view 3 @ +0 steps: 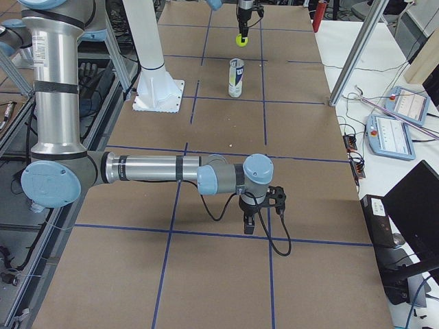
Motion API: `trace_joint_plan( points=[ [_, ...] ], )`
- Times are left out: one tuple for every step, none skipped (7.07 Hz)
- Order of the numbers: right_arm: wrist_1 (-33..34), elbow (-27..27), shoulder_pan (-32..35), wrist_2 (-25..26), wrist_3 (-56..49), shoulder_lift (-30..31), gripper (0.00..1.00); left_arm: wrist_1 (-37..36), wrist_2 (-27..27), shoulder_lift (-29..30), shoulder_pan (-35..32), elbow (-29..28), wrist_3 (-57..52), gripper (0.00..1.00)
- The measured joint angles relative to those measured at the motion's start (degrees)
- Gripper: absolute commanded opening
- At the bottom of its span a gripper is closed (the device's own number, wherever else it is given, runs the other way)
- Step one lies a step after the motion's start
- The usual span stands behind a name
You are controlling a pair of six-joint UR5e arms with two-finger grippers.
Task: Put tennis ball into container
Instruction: 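Lift the ball with the left gripper and carry it over the clear can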
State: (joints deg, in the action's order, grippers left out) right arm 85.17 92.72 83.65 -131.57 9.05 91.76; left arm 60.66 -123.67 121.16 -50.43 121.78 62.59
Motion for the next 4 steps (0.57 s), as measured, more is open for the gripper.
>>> trace_joint_plan(
  points=[
    [0.0, 0.0, 0.0, 0.0, 0.0, 0.0, 1.0, -4.93, -0.73, 3.33, -0.64, 1.82, -0.23, 0.0],
    [0.0, 0.0, 0.01, 0.0, 0.0, 0.0, 1.0, -6.5, -2.42, 6.16, -0.71, 1.09, 0.33, 0.0],
    [0.0, 0.0, 0.02, 0.0, 0.0, 0.0, 1.0, -5.52, -4.15, 9.33, -0.39, -1.94, 2.22, 0.0],
    [0.0, 0.0, 0.0, 0.0, 0.0, 0.0, 1.0, -2.01, -5.13, 11.68, 0.46, -5.37, 5.28, 0.0]
  ],
)
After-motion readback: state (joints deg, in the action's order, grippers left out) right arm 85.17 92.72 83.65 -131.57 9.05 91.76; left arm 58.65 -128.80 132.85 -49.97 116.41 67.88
